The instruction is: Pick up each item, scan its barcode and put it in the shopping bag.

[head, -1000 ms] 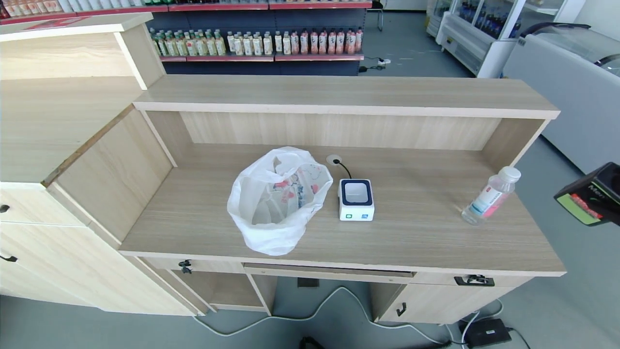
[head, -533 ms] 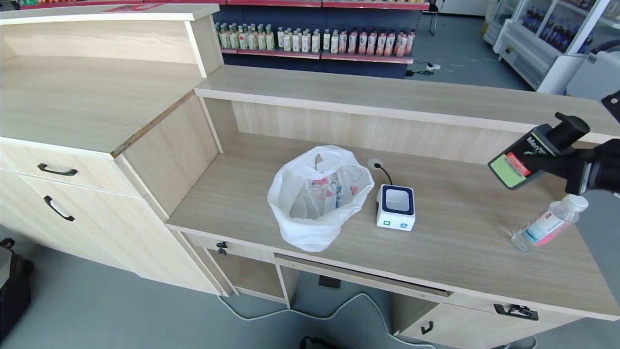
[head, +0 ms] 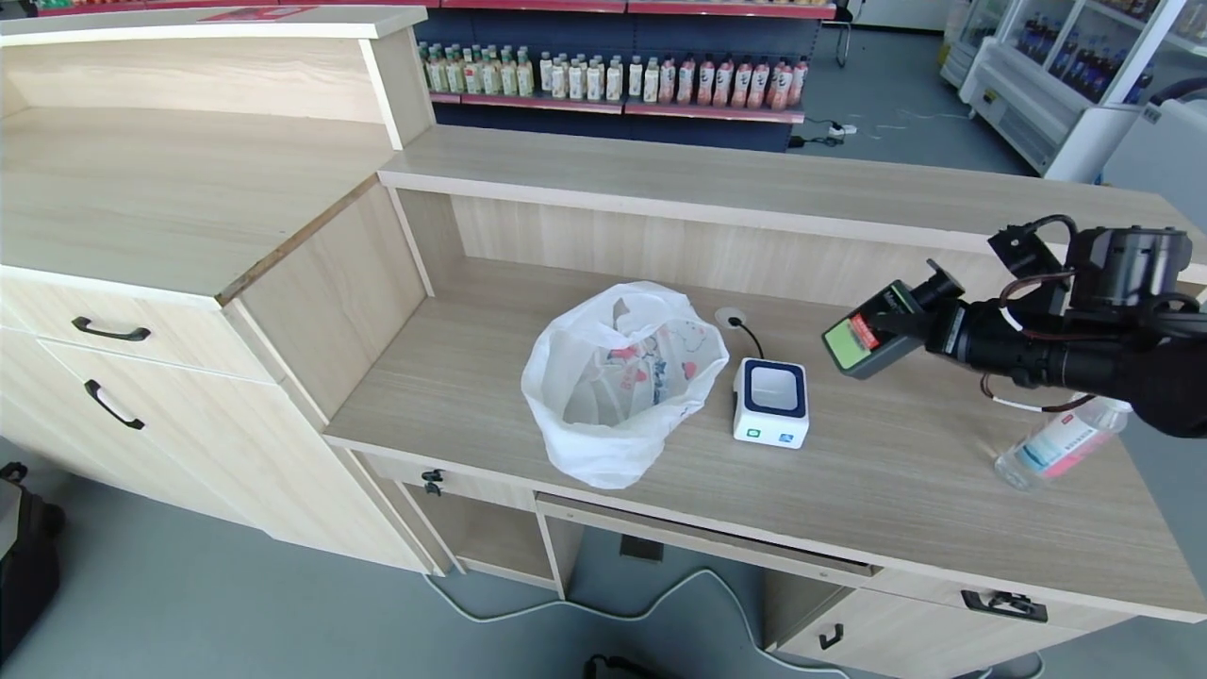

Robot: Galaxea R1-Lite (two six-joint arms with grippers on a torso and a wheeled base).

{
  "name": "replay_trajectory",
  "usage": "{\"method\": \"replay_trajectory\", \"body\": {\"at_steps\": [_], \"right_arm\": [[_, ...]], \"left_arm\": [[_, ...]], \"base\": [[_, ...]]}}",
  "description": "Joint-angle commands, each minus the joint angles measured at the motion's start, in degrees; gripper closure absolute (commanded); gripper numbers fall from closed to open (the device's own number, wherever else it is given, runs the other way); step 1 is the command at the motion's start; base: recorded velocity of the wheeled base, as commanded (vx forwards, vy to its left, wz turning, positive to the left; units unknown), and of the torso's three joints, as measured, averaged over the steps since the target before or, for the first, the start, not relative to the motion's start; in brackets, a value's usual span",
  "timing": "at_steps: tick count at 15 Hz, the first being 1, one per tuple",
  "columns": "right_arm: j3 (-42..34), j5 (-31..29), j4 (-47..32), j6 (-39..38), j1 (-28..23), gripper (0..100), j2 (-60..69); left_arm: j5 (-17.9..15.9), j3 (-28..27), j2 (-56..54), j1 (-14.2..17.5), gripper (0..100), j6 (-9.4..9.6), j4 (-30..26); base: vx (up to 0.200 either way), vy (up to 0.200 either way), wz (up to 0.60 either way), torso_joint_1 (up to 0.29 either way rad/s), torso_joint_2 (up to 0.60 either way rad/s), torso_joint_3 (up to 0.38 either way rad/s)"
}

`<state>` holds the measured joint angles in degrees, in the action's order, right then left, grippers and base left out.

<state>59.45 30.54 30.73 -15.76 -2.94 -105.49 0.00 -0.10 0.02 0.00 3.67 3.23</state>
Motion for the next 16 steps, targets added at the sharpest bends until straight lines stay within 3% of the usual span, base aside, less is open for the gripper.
{"method": "replay_trajectory", "body": {"at_steps": [1, 5, 16], "right_arm": [[0.3, 0.0, 0.6, 1.3, 0.7, 100, -4.5], [0.5, -0.1, 5.0, 2.3, 1.4, 100, -8.1], [2.5, -0.2, 7.6, 5.4, 3.3, 100, -13.3]], "left_arm": [[0.0, 0.0, 0.0, 0.0, 0, 0.02, 0.0], [0.0, 0.0, 0.0, 0.0, 0, 0.02, 0.0], [0.0, 0.0, 0.0, 0.0, 0, 0.02, 0.0]], "base": [[0.0, 0.0, 0.0, 0.0, 0.0, 0.0], [0.0, 0.0, 0.0, 0.0, 0.0, 0.0], [0.0, 0.0, 0.0, 0.0, 0.0, 0.0]]}}
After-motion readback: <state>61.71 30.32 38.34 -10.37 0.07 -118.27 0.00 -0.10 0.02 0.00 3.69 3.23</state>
